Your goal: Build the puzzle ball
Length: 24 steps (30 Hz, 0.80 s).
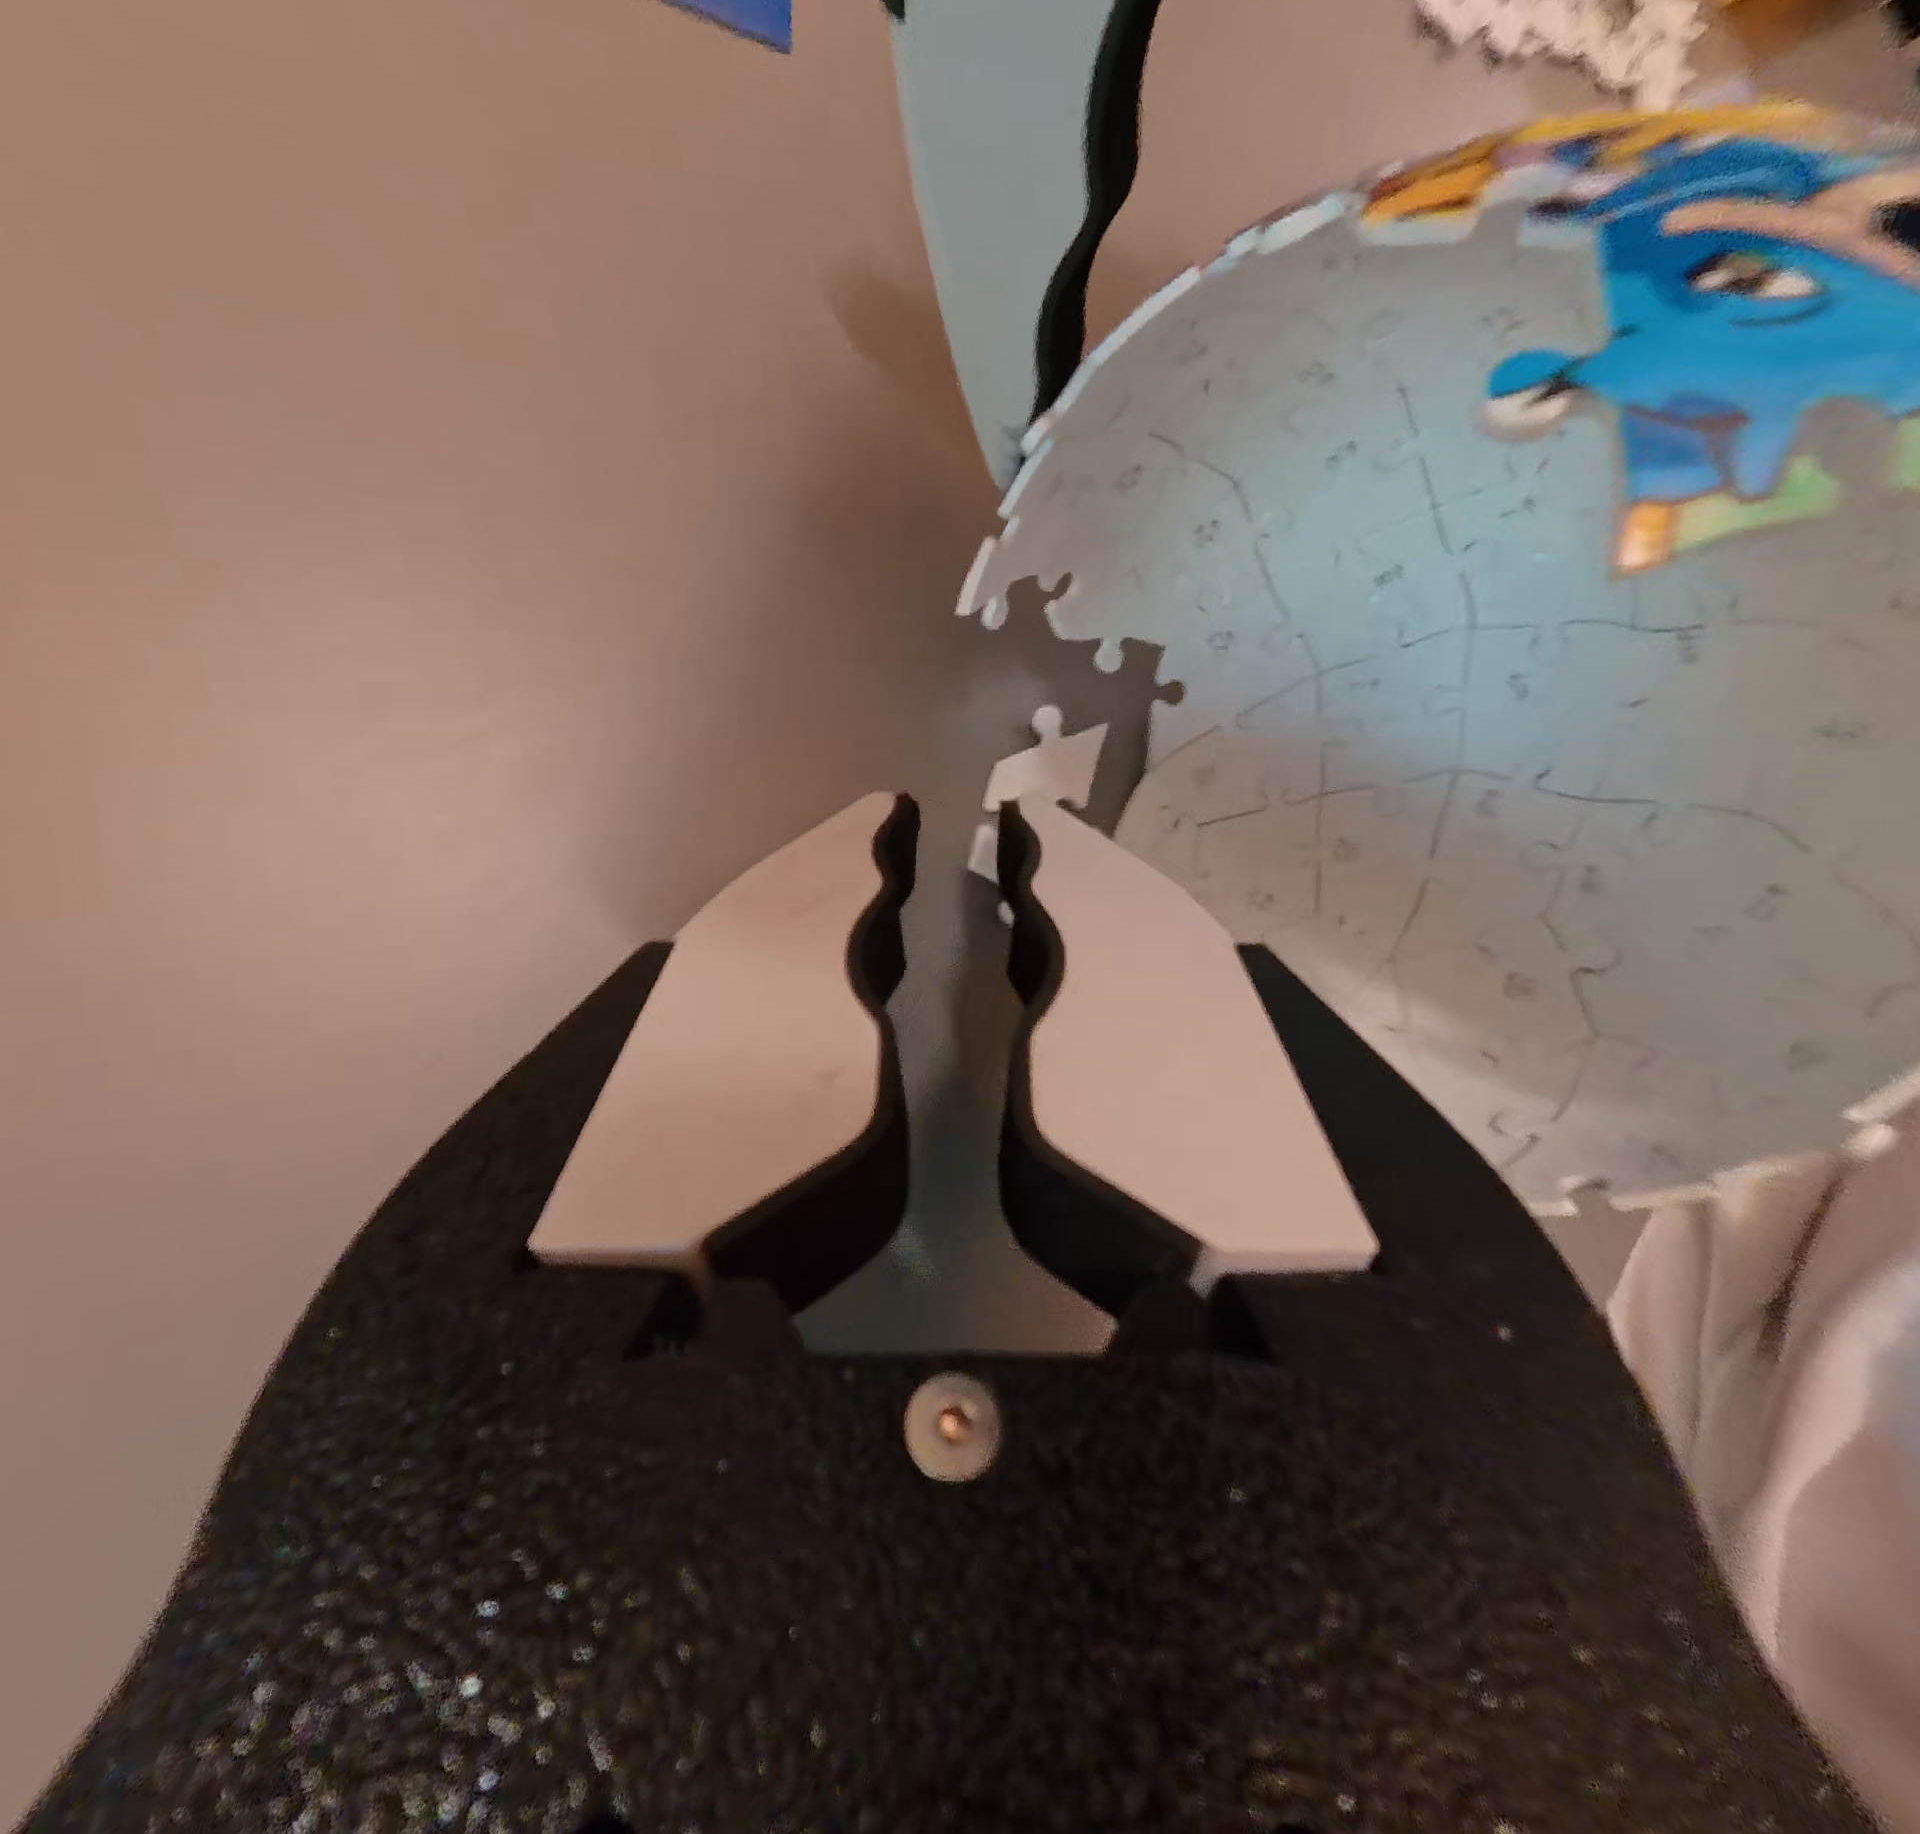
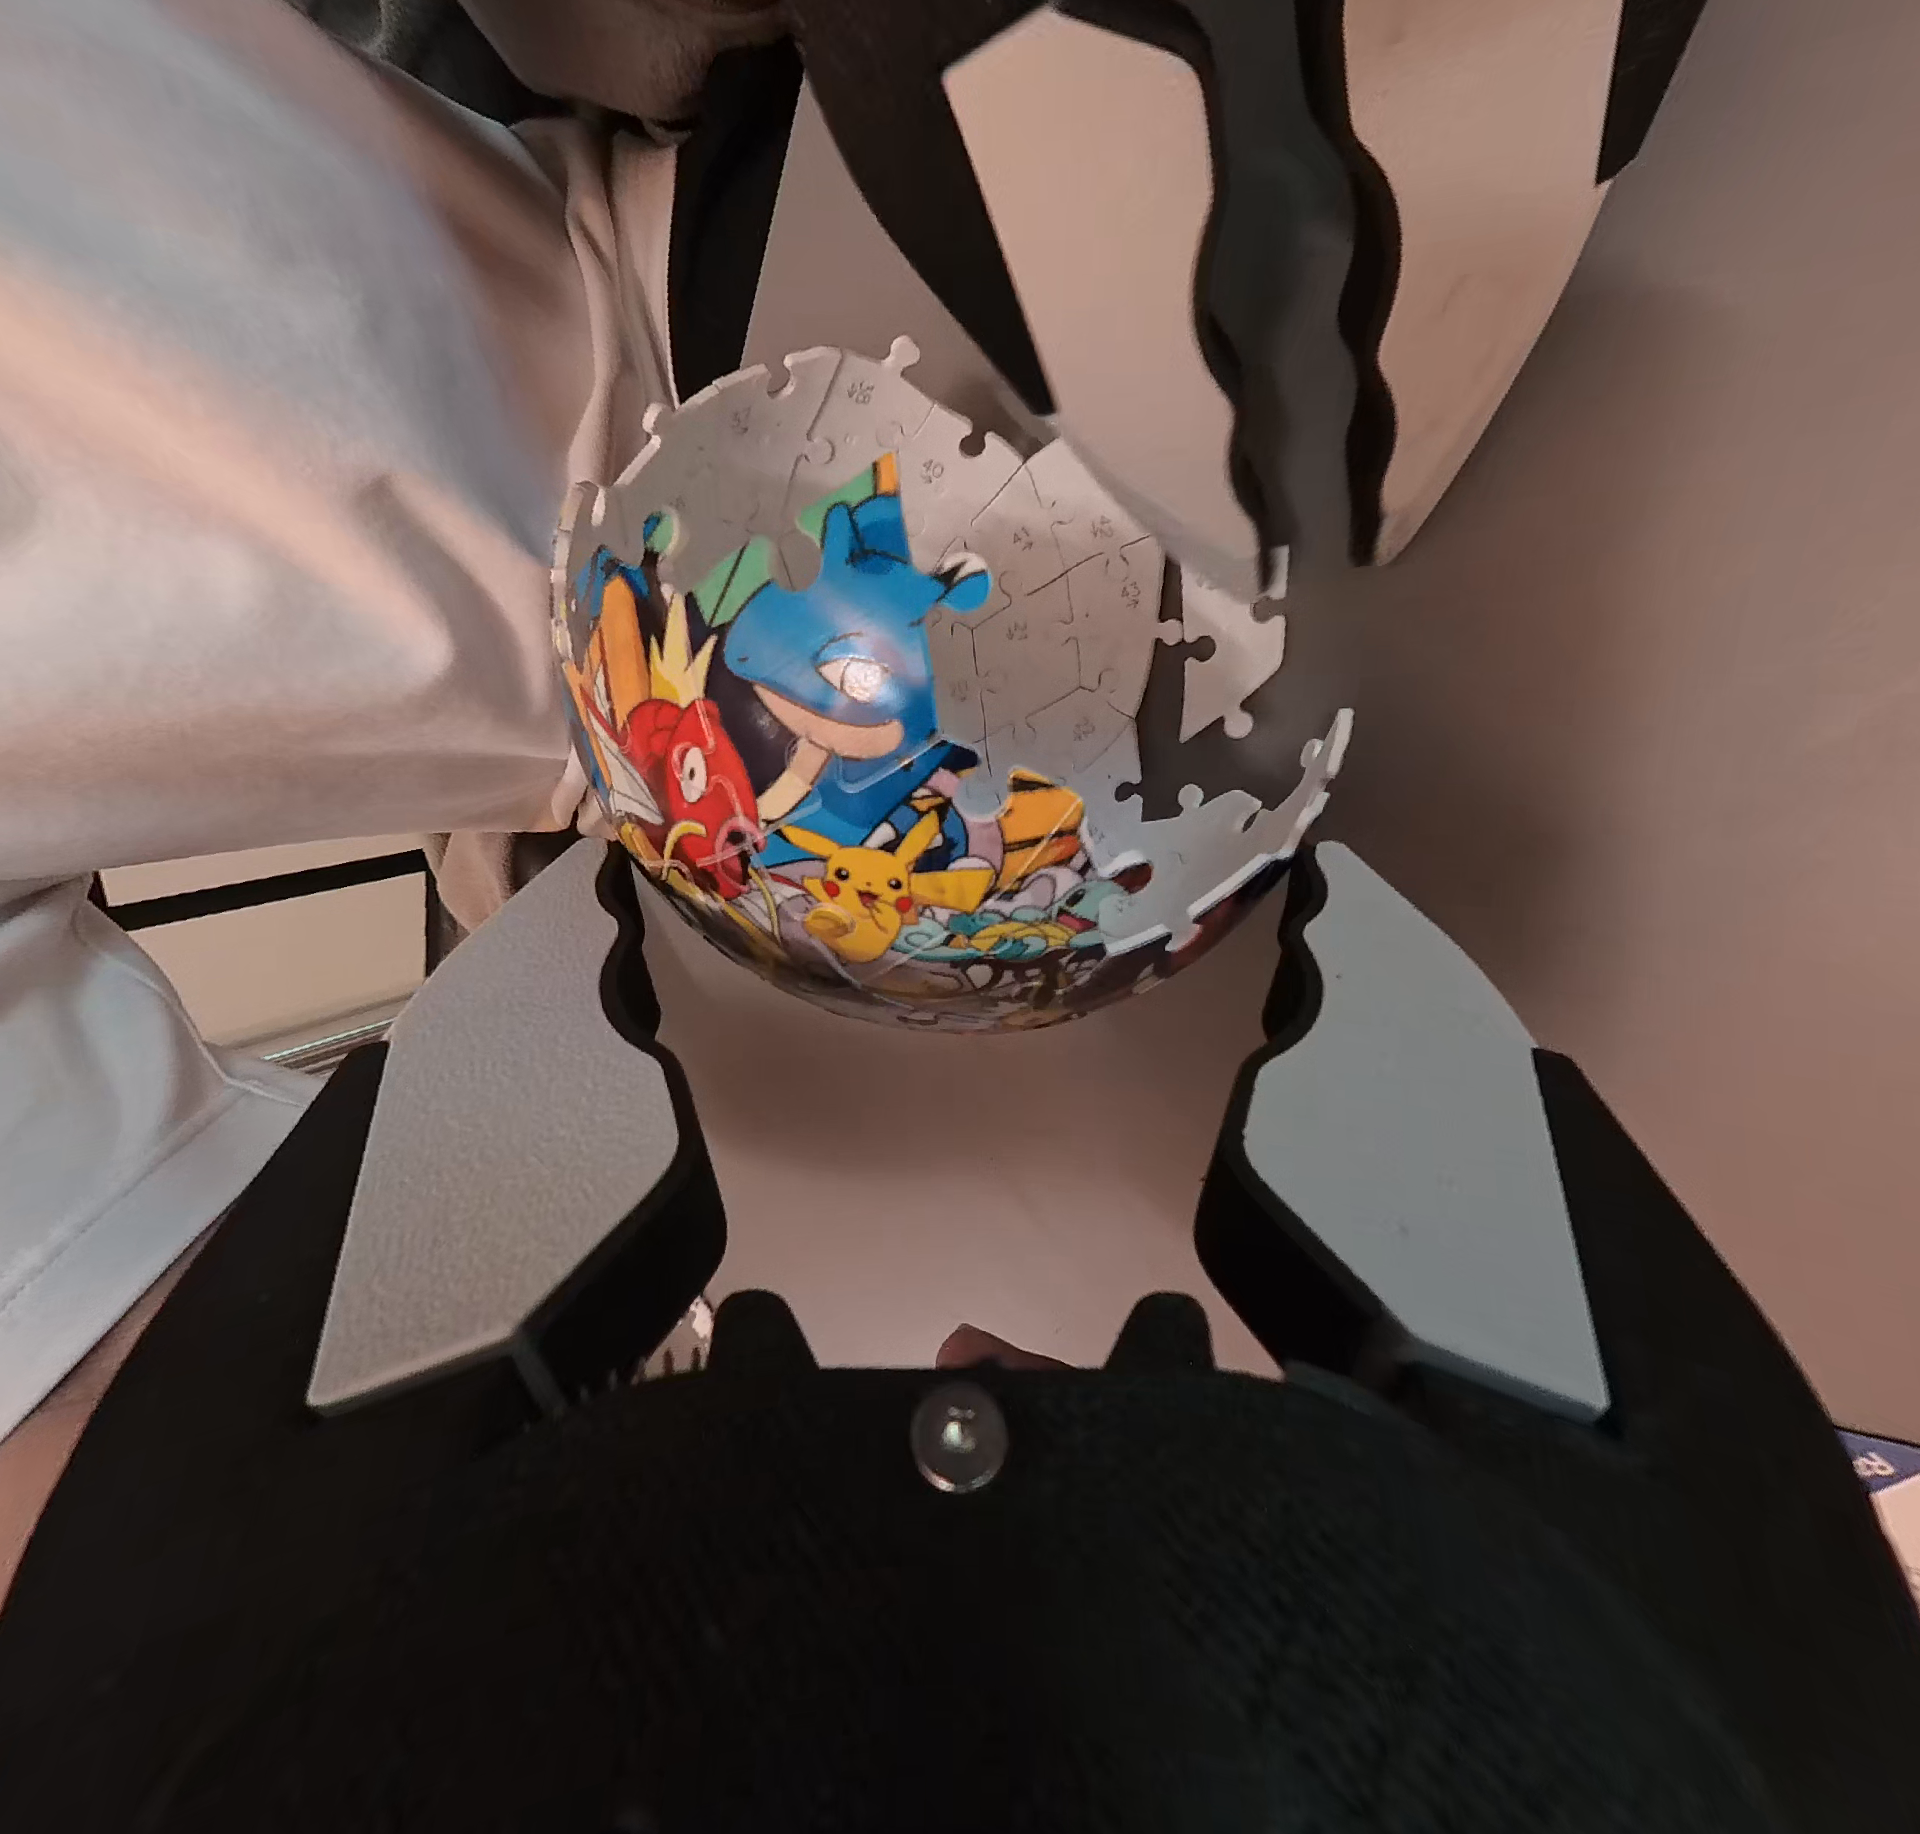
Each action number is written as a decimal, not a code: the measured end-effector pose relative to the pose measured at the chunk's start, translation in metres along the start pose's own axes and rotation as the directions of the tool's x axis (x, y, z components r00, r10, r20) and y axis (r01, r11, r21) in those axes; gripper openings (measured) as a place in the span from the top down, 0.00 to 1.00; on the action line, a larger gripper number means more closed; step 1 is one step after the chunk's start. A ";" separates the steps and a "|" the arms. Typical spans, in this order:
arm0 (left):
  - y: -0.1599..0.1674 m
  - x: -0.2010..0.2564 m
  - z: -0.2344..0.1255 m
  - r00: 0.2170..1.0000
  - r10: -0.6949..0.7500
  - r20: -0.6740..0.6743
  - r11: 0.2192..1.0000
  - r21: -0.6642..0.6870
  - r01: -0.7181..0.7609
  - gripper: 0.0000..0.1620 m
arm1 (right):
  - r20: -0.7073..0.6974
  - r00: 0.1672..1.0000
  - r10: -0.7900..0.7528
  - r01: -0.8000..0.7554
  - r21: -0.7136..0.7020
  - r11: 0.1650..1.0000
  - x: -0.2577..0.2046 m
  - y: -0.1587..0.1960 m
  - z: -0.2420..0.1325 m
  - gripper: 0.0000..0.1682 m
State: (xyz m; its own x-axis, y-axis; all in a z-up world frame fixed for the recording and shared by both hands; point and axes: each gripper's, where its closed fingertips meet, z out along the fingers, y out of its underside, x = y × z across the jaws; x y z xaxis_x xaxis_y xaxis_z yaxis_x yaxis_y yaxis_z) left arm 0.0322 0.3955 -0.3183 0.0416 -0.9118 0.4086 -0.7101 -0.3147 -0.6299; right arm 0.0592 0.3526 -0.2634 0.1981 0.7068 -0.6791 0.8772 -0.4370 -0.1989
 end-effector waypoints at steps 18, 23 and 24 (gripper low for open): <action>0.008 0.004 0.007 0.974 0.216 0.065 0.973 -0.094 -0.209 0.82 | -0.025 1.000 0.010 -0.011 -0.026 1.000 0.001 0.000 -0.001 0.31; 0.011 0.004 0.005 0.984 0.175 0.040 0.980 -0.099 -0.170 0.89 | -0.031 0.999 0.014 -0.015 -0.037 0.999 0.000 0.001 -0.001 0.31; 0.011 0.004 0.005 0.986 0.164 0.033 0.982 -0.102 -0.160 0.91 | -0.031 0.999 0.014 -0.015 -0.036 0.999 0.000 0.001 -0.001 0.31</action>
State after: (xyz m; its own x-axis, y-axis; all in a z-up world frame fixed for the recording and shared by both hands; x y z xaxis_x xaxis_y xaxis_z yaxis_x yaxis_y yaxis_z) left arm 0.0279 0.3869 -0.3272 -0.0521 -0.9594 0.2772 -0.7756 -0.1360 -0.6165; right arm 0.0604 0.3530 -0.2626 0.2242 0.7176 -0.6594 0.8893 -0.4273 -0.1627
